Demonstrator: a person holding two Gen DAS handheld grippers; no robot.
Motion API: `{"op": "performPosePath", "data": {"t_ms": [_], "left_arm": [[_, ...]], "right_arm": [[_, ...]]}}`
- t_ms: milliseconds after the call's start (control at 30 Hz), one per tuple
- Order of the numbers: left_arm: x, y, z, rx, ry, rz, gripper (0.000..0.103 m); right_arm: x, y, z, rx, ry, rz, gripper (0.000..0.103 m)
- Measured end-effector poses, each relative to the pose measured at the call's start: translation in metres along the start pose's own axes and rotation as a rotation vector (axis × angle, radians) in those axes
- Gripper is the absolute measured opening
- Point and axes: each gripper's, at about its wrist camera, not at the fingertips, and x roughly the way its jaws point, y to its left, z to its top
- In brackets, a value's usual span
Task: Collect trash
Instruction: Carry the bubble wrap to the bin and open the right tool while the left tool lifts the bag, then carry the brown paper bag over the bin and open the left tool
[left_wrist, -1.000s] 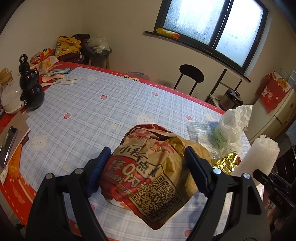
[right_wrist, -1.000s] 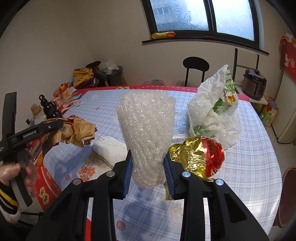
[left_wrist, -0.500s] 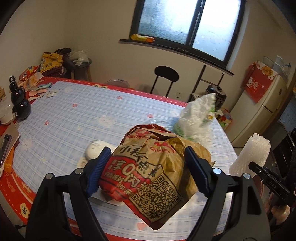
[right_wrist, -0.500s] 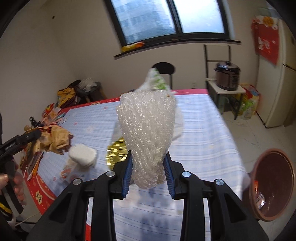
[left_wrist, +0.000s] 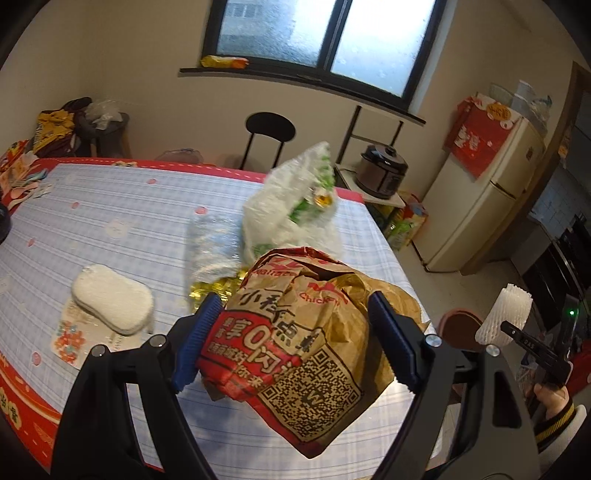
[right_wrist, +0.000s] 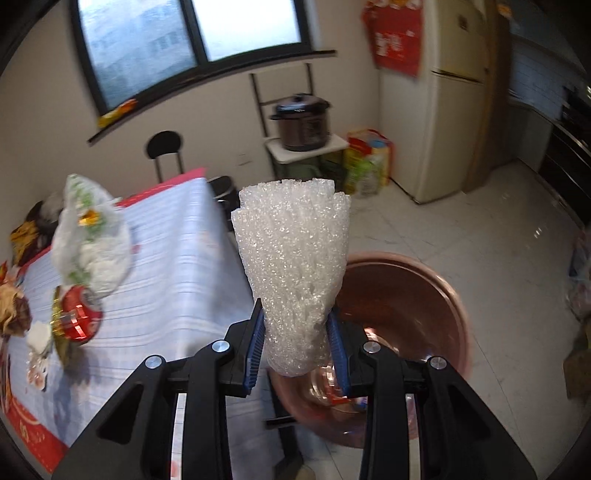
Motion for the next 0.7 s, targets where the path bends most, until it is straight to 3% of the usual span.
{"op": "performPosePath", "data": {"t_ms": [100,133,167,267,467,700], "left_arm": [[0.010,-0.027,-0.003,0.035,0.021,-0.013,0.081],[0.013,-0.036,-0.002,0.051,0.025,-0.018,0.081],[0.017,-0.047,-0.002,0.069,0.030,-0.025,0.081],[0.025,-0.068,-0.001,0.113,0.042,-0.051,0.081],[0.046,-0.131,-0.003,0.215,0.071,-0.142,0.081],[0.080,-0.223,-0.017,0.367,0.129,-0.274,0.081]], "right_arm": [[0.013,-0.037,0.000,0.033,0.024,-0.025,0.047],[0.014,-0.043,0.000,0.041,0.022,-0.027,0.058],[0.013,-0.051,0.000,0.052,0.013,-0.036,0.067],[0.003,-0.069,-0.002,0.083,-0.030,-0.021,0.081],[-0.028,-0.089,-0.010,0.126,-0.077,-0.014,0.093],[-0.071,-0.120,-0.035,0.190,-0.106,-0.036,0.096]]}}
